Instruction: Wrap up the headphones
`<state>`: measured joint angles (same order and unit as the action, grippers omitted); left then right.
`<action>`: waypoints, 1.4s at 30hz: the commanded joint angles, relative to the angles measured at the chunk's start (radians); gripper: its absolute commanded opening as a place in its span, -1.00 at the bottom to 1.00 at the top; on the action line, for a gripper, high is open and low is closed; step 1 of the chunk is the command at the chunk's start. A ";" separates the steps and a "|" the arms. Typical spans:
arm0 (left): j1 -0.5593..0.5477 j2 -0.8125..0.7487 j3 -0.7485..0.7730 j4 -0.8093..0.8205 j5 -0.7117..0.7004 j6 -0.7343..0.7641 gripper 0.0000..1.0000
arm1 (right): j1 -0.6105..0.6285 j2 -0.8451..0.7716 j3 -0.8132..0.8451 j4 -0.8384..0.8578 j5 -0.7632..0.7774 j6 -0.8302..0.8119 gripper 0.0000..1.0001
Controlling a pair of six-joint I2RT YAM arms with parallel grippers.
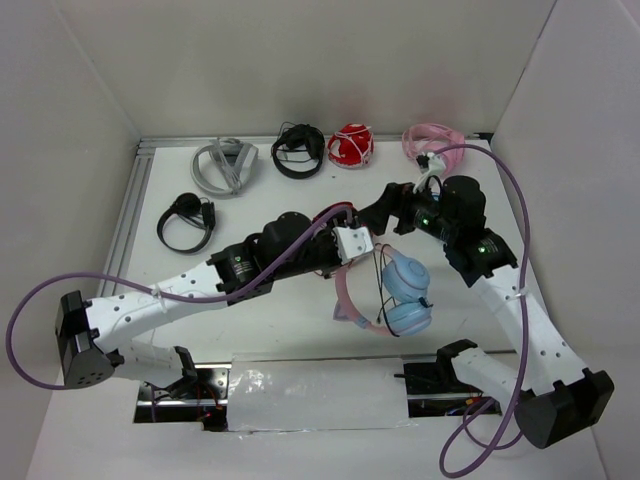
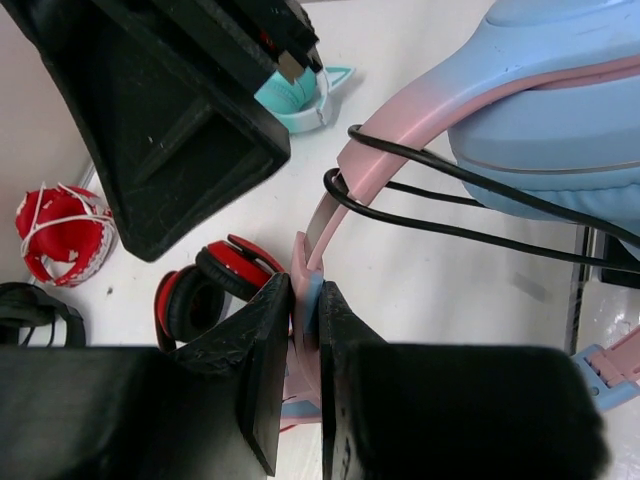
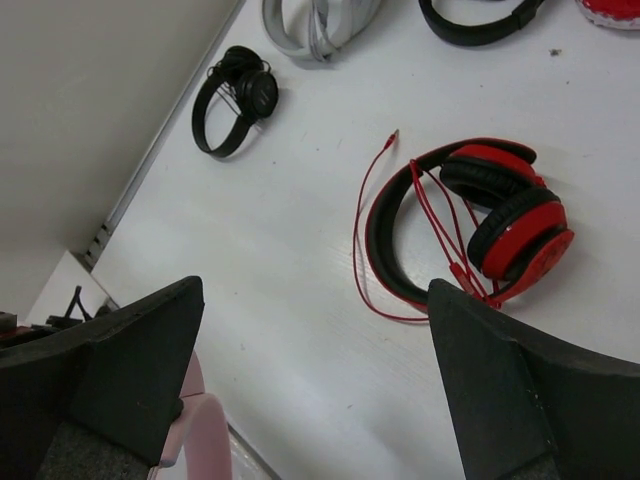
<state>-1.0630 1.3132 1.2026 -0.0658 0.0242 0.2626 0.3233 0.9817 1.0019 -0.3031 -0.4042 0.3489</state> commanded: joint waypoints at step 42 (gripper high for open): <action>0.166 -0.017 0.569 -0.419 0.121 -0.066 -1.00 | 0.158 -0.640 -0.735 0.858 -0.220 -0.329 0.99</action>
<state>-0.9028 1.3354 1.7061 -0.5549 0.1036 0.2180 0.4015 0.3298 0.2905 0.3782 -0.6247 0.0647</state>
